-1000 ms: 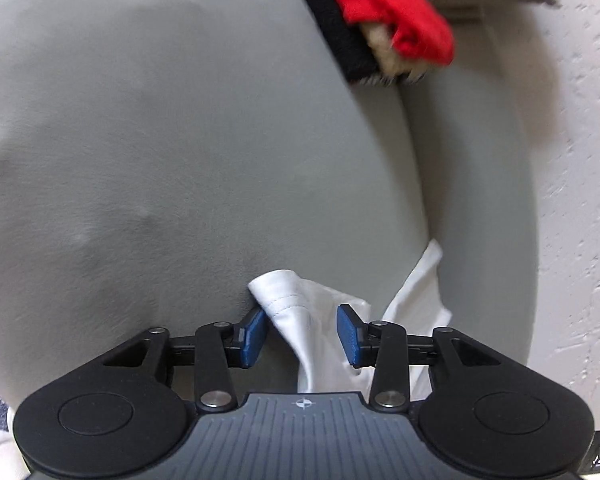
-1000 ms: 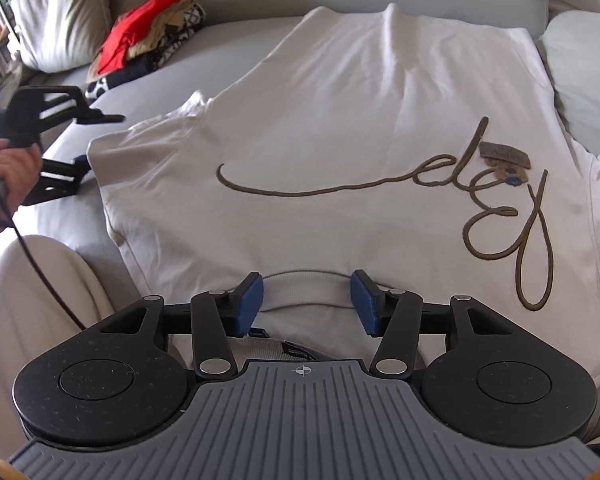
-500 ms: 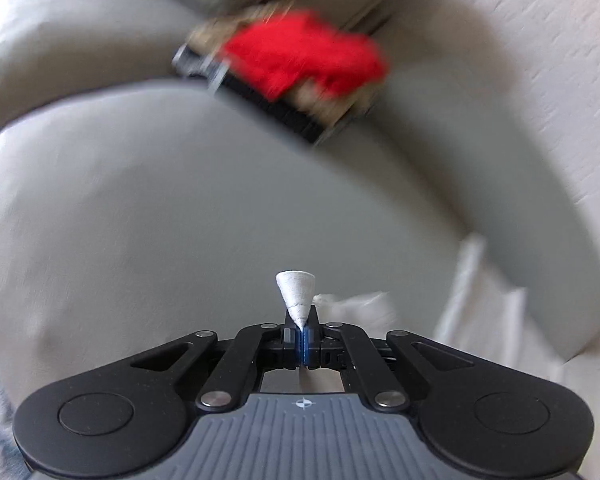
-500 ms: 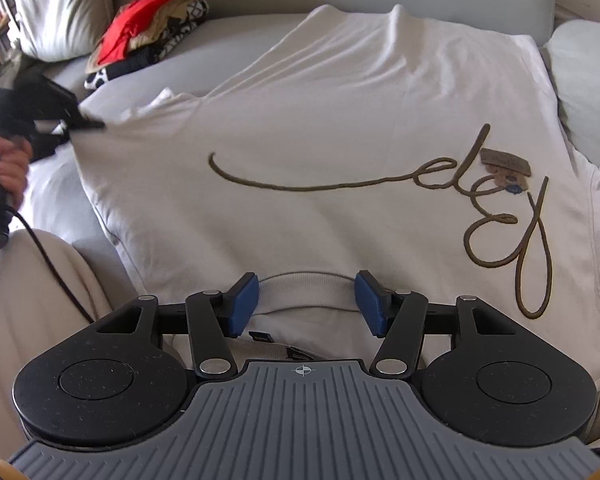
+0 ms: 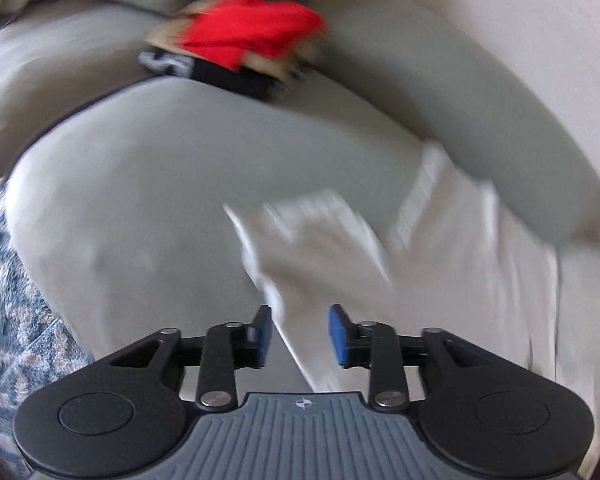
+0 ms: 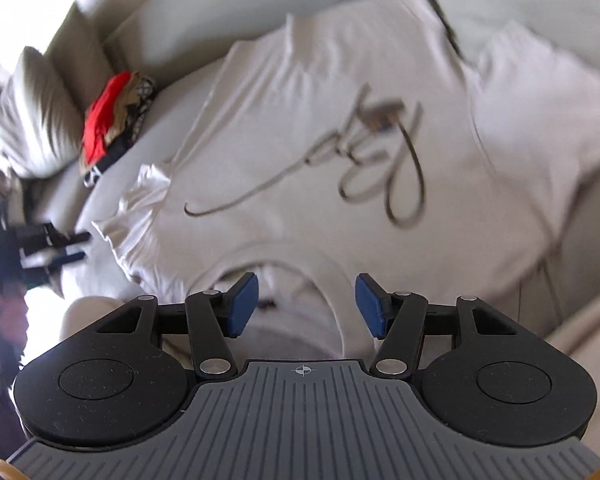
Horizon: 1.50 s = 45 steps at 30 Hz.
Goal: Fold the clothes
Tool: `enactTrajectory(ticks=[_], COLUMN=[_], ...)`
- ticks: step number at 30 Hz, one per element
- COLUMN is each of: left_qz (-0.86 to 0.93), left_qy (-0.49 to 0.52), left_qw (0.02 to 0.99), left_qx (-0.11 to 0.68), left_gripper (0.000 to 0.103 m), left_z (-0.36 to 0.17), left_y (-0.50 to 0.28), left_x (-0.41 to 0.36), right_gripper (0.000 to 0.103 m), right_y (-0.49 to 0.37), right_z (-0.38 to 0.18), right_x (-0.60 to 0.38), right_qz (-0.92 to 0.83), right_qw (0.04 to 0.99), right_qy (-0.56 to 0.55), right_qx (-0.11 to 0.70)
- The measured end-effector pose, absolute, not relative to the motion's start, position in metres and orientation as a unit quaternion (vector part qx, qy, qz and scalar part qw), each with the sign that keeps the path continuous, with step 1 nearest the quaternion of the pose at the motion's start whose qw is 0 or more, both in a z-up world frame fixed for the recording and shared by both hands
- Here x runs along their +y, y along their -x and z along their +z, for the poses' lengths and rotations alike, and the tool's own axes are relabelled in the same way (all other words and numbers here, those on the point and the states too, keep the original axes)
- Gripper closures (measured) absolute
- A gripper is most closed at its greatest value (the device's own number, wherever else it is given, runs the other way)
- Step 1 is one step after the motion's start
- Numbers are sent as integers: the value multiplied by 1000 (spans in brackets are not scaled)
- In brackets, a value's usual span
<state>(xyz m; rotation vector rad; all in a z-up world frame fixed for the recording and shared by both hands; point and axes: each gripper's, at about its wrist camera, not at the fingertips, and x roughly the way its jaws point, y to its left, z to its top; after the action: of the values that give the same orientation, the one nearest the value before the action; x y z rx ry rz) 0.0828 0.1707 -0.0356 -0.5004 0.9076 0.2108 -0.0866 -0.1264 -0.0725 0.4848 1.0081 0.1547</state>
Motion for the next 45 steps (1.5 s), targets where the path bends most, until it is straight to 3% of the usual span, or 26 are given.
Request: enactTrajectory(ticks=[5,9,11,15,20,23,25,26,28,29,30,37,39,40,41,42,45], left_qz=[87,76,71,110,122,123,119,117,117,118,122,163,165,158,156,155,138], left_qy=[225,214,207,182,190,175,184,193,204,203,193,35,16,38,39,41,38], left_qw=[856,850,847,855,864,865,867,868,871,873,876,894,884,879,880,882,894], left_qx=[457,475,484,474,451,455,448,442,432,427,424,417,437,449,447,444,425], left_gripper=[70,69,67,67,65,73,75,78,90,102,103,103,103,102,96,90,89], left_z=[-45,-52,-56,-66,-70,-77,-81,-83,-85,-85,-84,-75,-83,-83,-79,-75,-61], left_y=[-68,-57,-52,-63,-59,-62,-64,-64,-63,-63,-61,-58,-62,-59,-54,-48,-31], left_x=[153,138,131,137,139,135,137,139,143,144,144,124,127,133,133,134,126], right_gripper=[50,49,44,45,52,56,61,69,86,94,97,97,90,75,68,68,68], right_y=[112,134,129,124,126,121,116,115,111,112,112,112,110,112,115,119,128], right_z=[-70,-49,-58,-84,-103,-104,-106,-107,-110,-110,-110,-99,-100,-99,-97,-93,-82], right_x=[-129,-134,-131,-127,-114,-112,-119,-122,-122,-122,-121,-116,-115,-116,-117,-118,-124], right_qz=[67,61,58,49,50,30,24,19,2,-1,-4,-26,-15,-8,-2,2,-3], right_qw=[863,891,883,861,862,868,862,859,861,864,867,866,858,853,852,854,868], right_qy=[-234,-220,-200,-183,-161,-161,-197,-211,-204,-197,-188,-108,-115,-128,-141,-145,-156], right_qx=[443,392,421,472,478,469,466,465,466,464,462,488,501,505,505,499,471])
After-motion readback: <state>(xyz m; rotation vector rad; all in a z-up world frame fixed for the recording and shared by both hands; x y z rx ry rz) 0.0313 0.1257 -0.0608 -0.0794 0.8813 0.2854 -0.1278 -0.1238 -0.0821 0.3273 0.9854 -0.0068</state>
